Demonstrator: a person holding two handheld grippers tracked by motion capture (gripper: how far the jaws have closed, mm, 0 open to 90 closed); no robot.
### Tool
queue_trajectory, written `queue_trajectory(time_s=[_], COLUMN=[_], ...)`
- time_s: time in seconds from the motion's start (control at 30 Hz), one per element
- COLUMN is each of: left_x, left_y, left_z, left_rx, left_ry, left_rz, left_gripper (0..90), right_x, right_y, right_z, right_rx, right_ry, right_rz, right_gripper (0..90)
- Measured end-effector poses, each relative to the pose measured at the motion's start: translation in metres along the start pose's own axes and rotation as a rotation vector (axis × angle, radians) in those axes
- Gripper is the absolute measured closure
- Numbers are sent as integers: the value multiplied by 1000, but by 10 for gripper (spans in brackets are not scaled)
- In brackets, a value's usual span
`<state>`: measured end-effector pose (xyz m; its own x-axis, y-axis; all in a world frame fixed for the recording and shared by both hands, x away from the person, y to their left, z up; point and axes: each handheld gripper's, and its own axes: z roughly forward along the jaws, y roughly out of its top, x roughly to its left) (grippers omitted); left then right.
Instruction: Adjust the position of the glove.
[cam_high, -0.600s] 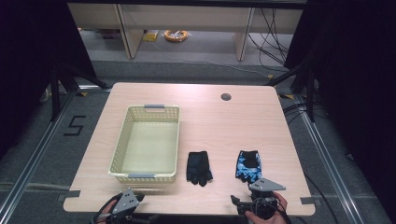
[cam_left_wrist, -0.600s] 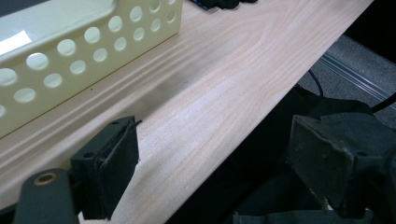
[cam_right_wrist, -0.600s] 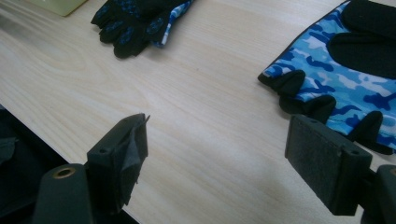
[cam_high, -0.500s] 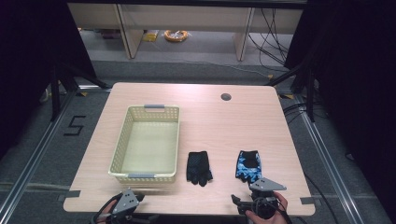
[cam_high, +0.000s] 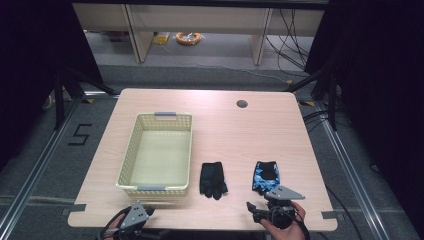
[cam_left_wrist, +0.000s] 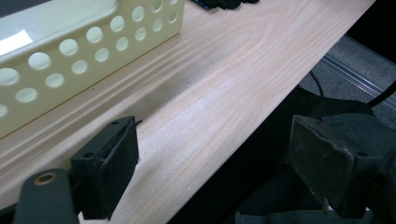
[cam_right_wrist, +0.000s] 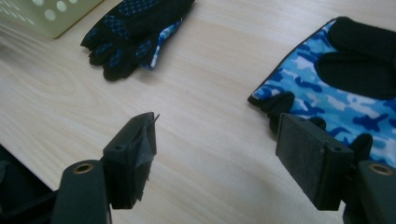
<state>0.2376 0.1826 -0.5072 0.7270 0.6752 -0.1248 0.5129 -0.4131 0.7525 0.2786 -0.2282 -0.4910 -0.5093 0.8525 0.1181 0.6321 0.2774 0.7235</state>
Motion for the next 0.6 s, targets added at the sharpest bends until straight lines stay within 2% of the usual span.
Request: queue_trajectory(time_s=[0.03,0.1,0.13,0.2,0.23,0.33,0.4,0.47,0.5,0.57,0.6], left_x=[1,0,0,-1,0,0,1,0,0,1,1], left_y=[1,0,0,-1,0,0,0,0,0,0,0], left_z=[-1,0,0,1,1,0,-1,0,0,0,0], left_rx=[13,14,18,2,9,14,11,-11,-9,-12,-9], left_ry=[-11,-15,-9,3,-3,-8,-6,0,-2,4,3], left_rz=[-1,-27,-25,-28,-27,-26,-10,-16,-15,-12,-9], left_gripper=[161,161,161,160,161,160,160,161,160,160,161], right_x=[0,2,4,7,9,14,18,22,22,27,26], right_y=[2,7,10,14,17,26,35,41,46,53,56], right_z=[2,5,7,12,16,25,30,37,42,48,53], right_rx=[-12,-18,-11,-10,-1,-20,-9,-21,-24,-4,1], right_ry=[4,0,14,15,38,44,41,41,49,17,14], right_rz=[-20,-51,-46,-76,-69,-70,-93,-88,-111,-87,-109], right_gripper=[333,351,381,408,409,408,417,417,418,420,423])
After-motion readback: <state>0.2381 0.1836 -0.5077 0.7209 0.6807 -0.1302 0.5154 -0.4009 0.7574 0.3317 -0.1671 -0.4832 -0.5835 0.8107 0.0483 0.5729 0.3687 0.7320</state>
